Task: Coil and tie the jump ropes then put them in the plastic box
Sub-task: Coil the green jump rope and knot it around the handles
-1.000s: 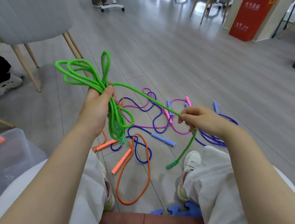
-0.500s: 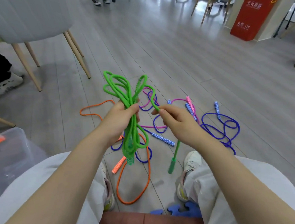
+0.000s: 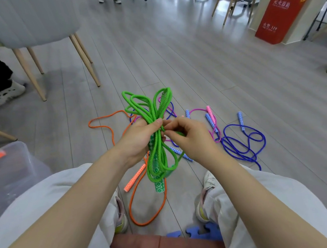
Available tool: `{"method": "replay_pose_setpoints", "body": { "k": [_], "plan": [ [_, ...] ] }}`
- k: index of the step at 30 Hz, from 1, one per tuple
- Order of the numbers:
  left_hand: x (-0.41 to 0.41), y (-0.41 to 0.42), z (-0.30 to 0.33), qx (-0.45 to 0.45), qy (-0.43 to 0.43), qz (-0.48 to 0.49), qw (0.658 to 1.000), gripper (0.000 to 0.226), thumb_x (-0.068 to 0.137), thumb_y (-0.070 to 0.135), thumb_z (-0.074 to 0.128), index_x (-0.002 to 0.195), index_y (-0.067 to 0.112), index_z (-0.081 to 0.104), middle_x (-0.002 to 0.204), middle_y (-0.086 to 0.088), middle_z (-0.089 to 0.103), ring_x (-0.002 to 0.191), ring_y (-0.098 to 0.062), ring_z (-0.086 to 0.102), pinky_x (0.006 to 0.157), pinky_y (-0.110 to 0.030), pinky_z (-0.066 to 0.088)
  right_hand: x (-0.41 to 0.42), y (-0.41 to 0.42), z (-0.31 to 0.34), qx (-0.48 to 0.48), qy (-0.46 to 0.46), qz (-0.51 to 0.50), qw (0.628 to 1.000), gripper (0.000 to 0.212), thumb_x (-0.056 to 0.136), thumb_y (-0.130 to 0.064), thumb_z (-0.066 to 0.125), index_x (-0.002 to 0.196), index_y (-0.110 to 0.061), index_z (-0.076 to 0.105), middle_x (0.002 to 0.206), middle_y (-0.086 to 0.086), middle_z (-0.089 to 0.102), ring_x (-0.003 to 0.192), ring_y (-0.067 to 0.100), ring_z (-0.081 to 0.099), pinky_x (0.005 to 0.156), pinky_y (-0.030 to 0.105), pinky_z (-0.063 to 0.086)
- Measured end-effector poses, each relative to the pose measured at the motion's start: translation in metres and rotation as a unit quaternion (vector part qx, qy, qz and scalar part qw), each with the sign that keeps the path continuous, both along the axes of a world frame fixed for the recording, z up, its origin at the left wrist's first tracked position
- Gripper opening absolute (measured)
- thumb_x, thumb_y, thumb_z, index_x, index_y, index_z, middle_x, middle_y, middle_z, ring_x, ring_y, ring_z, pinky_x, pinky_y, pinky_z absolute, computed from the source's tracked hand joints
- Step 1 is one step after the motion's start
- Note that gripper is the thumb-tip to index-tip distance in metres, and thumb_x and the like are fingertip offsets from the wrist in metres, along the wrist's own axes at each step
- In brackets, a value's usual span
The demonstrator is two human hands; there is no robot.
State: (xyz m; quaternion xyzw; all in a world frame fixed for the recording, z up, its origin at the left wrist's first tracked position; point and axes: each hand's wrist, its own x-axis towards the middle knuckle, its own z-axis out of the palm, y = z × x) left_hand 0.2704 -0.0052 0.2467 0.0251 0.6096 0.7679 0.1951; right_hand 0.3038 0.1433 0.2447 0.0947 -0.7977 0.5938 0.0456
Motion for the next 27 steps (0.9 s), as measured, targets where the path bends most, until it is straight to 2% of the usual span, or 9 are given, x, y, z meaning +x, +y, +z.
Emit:
{"method": "replay_pose_setpoints", "body": {
  "k": [3, 5, 9, 13, 15, 19, 23, 25, 27],
  "plan": [
    [0.001, 0.001, -0.002, -0.043, 0.028, 0.013, 0.999, 0.015, 0.099, 0.01, 0.049, 0.099, 0.01, 0.064, 0.092, -0.005, 0.067, 0.072, -0.015, 0.057, 0.069, -0.029, 0.049, 0.0, 0.002, -0.004, 0.064, 0.014, -0.018, 0.998, 0.009, 0.087, -0.003, 0.068, 0.086, -0.011, 0.064, 0.097, -0.007, 0.072, 0.092, -0.002, 0.067, 0.084, 0.017, 0.052],
    [0.002, 0.001, -0.001, -0.061, 0.039, 0.04, 0.997, 0.015, 0.098, 0.01, 0.051, 0.089, 0.012, 0.063, 0.085, -0.005, 0.063, 0.07, -0.017, 0.056, 0.071, -0.033, 0.048, 0.001, 0.0, -0.004, 0.096, 0.006, -0.03, 0.995, 0.01, 0.087, -0.01, 0.068, 0.09, -0.015, 0.06, 0.086, -0.006, 0.071, 0.076, 0.002, 0.065, 0.072, 0.017, 0.05],
    [-0.001, -0.001, 0.0, -0.097, 0.07, 0.051, 0.991, 0.02, 0.099, 0.015, 0.052, 0.081, 0.016, 0.061, 0.08, -0.002, 0.062, 0.074, -0.02, 0.055, 0.069, -0.035, 0.047, 0.002, 0.003, 0.002, 0.089, -0.104, 0.016, 0.99, 0.019, 0.09, -0.02, 0.065, 0.097, -0.016, 0.048, 0.066, -0.002, 0.063, 0.059, 0.01, 0.053, 0.062, 0.025, 0.044],
    [-0.014, -0.011, -0.001, -0.145, 0.1, 0.095, 0.98, 0.012, 0.1, 0.015, 0.048, 0.096, 0.008, 0.056, 0.077, -0.001, 0.065, 0.072, -0.01, 0.063, 0.066, -0.025, 0.051, 0.0, 0.02, 0.0, 0.191, -0.166, 0.074, 0.965, 0.009, 0.095, -0.026, 0.058, 0.089, -0.019, 0.056, 0.068, 0.0, 0.055, 0.063, 0.014, 0.054, 0.069, 0.034, 0.048],
    [-0.022, -0.021, -0.004, -0.244, 0.135, 0.087, 0.956, 0.018, 0.099, 0.02, 0.051, 0.11, 0.006, 0.053, 0.084, -0.004, 0.064, 0.066, -0.003, 0.064, 0.069, -0.029, 0.054, 0.002, 0.022, 0.0, 0.244, -0.156, 0.082, 0.954, 0.013, 0.095, -0.031, 0.058, 0.088, -0.02, 0.06, 0.065, -0.004, 0.05, 0.062, 0.014, 0.05, 0.067, 0.036, 0.049],
    [-0.026, -0.036, -0.018, -0.533, 0.154, -0.074, 0.829, 0.047, 0.095, 0.035, 0.054, 0.136, 0.015, 0.043, 0.121, -0.008, 0.059, 0.112, -0.027, 0.057, 0.093, -0.034, 0.045, 0.008, 0.018, 0.002, 0.289, -0.08, 0.092, 0.95, 0.009, 0.092, -0.025, 0.059, 0.093, -0.021, 0.067, 0.066, -0.003, 0.055, 0.061, 0.011, 0.048, 0.063, 0.033, 0.045],
    [-0.012, -0.026, -0.025, -0.542, 0.131, -0.245, 0.793, 0.02, 0.093, 0.028, 0.054, 0.112, 0.022, 0.053, 0.108, -0.003, 0.063, 0.097, -0.021, 0.058, 0.085, -0.032, 0.048, 0.007, 0.019, 0.009, 0.287, 0.019, 0.09, 0.954, 0.011, 0.089, -0.016, 0.065, 0.097, -0.018, 0.072, 0.08, -0.006, 0.064, 0.068, 0.001, 0.053, 0.064, 0.013, 0.04],
    [-0.003, -0.02, -0.021, -0.542, 0.145, -0.309, 0.768, 0.008, 0.093, 0.022, 0.051, 0.1, 0.024, 0.053, 0.096, 0.0, 0.061, 0.09, -0.02, 0.057, 0.078, -0.03, 0.047, 0.008, 0.019, 0.012, 0.246, 0.01, 0.092, 0.965, 0.009, 0.086, -0.014, 0.07, 0.095, -0.016, 0.073, 0.084, -0.005, 0.068, 0.074, 0.003, 0.059, 0.068, 0.014, 0.046],
    [0.003, -0.016, -0.017, -0.535, 0.138, -0.352, 0.755, 0.011, 0.093, 0.02, 0.05, 0.102, 0.025, 0.054, 0.091, 0.002, 0.059, 0.088, -0.018, 0.056, 0.08, -0.031, 0.047, 0.008, 0.019, 0.014, 0.207, -0.005, 0.089, 0.974, 0.004, 0.085, -0.016, 0.073, 0.088, -0.014, 0.073, 0.082, -0.006, 0.069, 0.075, 0.009, 0.063, 0.071, 0.023, 0.051]
  ]
}}
